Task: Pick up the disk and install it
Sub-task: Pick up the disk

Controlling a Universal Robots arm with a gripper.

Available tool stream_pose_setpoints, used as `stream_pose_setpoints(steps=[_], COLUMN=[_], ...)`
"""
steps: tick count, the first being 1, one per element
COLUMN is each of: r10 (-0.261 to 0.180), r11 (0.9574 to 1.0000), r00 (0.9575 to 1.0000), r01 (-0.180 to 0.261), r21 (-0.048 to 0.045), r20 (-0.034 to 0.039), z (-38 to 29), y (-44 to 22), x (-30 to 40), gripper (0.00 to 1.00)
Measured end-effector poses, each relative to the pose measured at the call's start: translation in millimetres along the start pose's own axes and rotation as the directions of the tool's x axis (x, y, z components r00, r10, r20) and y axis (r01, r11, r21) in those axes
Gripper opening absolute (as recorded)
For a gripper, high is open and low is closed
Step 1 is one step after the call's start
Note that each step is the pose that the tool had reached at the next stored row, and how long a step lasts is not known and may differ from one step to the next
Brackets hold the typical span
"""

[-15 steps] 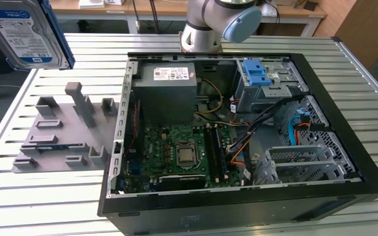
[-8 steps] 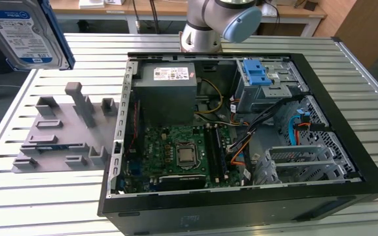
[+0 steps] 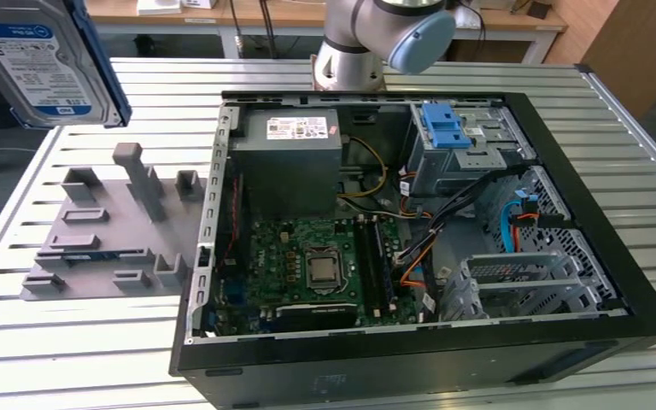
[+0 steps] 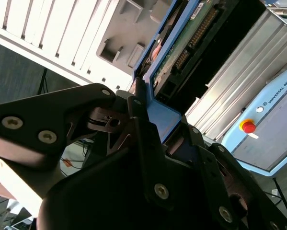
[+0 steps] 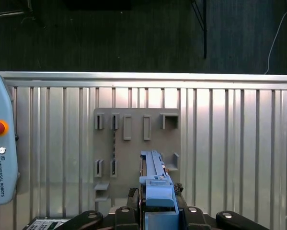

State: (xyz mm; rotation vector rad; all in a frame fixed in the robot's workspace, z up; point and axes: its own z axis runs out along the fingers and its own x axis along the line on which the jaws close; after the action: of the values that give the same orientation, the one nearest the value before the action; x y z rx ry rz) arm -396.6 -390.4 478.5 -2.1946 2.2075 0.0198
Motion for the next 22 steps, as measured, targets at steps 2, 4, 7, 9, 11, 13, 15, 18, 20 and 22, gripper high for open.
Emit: stream_pose_setpoints(steps=[2,4,7,9,11,13,15,18,20,22], r10=[0.000,0.000,0.000,0.000,0.000,0.000,0.000,0.000,0.000,0.000], r11=[1.0000,1.0000,1.0000,1.0000,1.0000,1.0000,1.0000,1.0000,1.0000,1.0000], r00=[1.0000,1.0000,1.0000,1.0000,1.0000,1.0000,1.0000,1.0000,1.0000,1.0000], r01=[0.000,0.000,0.000,0.000,0.000,0.000,0.000,0.000,0.000,0.000], r21=[-0.0001,-0.0001,-0.0008,-0.0011,-0.0016,-0.0021,-0.0027,-0.0034,-0.0038,-0.0042], r20=[0.0000,0.0001,0.0005,0.0006,0.0005,0.0005,0.0005,0.0005,0.0006,0.0006], z=[-0.1,-0.1,-0.9,-1.1,-1.2,-1.3,-1.4,-1.4,-1.4,-1.4], y=[-2.5,-5.1,-13.9,-16.2,-18.5,-20.9,-23.7,-27.4,-29.9,-32.3], x=[2.0,3.8,7.2,7.6,8.0,8.4,8.8,9.5,10.0,10.5], gripper=[0.36,0.36,0.36,0.36,0.36,0.36,0.36,0.36,0.36,0.36])
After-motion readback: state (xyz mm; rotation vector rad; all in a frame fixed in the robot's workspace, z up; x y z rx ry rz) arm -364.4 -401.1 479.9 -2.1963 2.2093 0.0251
